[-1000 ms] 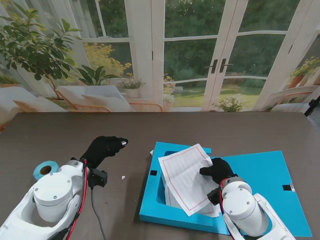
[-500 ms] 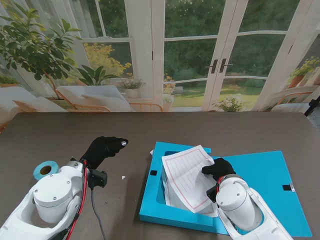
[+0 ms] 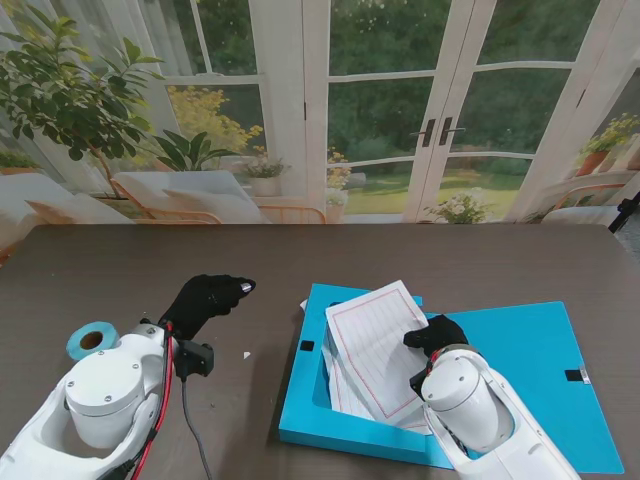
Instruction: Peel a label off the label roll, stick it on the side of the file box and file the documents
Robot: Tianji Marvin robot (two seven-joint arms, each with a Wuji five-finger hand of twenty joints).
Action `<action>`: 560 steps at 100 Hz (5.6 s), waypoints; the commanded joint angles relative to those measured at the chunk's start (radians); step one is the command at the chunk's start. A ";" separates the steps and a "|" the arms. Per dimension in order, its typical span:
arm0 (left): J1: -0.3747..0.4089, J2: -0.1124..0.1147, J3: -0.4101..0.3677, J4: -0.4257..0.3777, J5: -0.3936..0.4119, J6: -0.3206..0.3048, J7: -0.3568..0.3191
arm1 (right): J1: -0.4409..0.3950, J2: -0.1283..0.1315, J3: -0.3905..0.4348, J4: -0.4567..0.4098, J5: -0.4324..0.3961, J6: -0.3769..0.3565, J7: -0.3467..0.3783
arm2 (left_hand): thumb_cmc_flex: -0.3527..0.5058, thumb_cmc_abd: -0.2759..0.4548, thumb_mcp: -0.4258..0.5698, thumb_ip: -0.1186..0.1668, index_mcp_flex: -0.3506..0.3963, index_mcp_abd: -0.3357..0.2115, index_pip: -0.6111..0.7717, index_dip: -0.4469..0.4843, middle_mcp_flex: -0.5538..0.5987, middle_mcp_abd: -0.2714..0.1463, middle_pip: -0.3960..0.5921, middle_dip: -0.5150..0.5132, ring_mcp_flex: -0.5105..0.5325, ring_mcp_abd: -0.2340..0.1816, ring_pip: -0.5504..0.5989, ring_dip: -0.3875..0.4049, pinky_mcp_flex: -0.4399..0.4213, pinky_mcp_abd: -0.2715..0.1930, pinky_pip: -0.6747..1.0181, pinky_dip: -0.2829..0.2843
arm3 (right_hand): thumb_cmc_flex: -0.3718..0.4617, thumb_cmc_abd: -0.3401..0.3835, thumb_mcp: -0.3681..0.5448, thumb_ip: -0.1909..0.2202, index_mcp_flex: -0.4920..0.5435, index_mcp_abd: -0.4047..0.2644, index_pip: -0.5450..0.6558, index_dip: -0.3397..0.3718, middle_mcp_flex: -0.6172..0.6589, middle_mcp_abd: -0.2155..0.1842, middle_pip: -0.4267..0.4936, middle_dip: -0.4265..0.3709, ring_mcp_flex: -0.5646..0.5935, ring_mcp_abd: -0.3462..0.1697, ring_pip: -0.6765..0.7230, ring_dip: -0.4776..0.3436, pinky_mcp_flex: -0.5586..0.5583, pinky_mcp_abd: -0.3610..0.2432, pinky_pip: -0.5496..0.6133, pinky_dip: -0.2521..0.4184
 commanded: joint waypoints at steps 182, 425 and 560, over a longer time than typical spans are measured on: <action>0.003 -0.002 0.001 -0.002 -0.019 0.009 -0.033 | -0.030 0.148 -0.064 -0.090 -0.510 -0.126 0.367 | -0.011 0.033 -0.041 0.030 0.028 -0.004 0.003 0.020 0.010 0.012 0.008 0.003 -0.017 -0.011 -0.013 0.005 -0.015 -0.059 -0.026 0.021 | -0.263 0.195 -0.150 -0.315 -0.685 0.099 -0.420 0.016 -0.712 0.027 0.019 -0.236 -0.464 -0.049 -0.088 -0.061 -0.289 -0.115 -0.109 -0.022; -0.001 0.009 0.004 0.005 0.037 -0.020 -0.054 | -0.004 0.172 -0.068 -0.067 -0.675 -0.248 0.465 | -0.023 0.048 -0.070 0.030 -0.018 -0.074 -0.013 0.007 -0.034 -0.038 -0.005 -0.015 -0.045 -0.023 -0.023 -0.008 -0.055 -0.064 -0.046 0.010 | -0.429 0.392 -0.191 -0.451 -0.752 0.042 -0.545 -0.044 -0.870 0.017 -0.073 -0.277 -0.620 -0.036 -0.231 -0.101 -0.353 -0.116 -0.168 -0.018; -0.027 0.033 0.134 0.035 0.324 -0.358 -0.005 | -0.181 0.090 0.174 -0.220 -0.255 -0.822 0.086 | -0.055 0.003 -0.109 0.024 -0.151 -0.178 -0.055 -0.060 -0.132 -0.153 -0.040 -0.088 -0.122 -0.099 -0.056 -0.087 -0.105 -0.110 -0.105 -0.079 | -0.352 0.341 -0.184 -0.396 -0.573 -0.080 -0.553 -0.032 -0.781 -0.069 -0.133 -0.296 -0.678 -0.085 -0.479 -0.195 -0.416 -0.101 -0.397 -0.039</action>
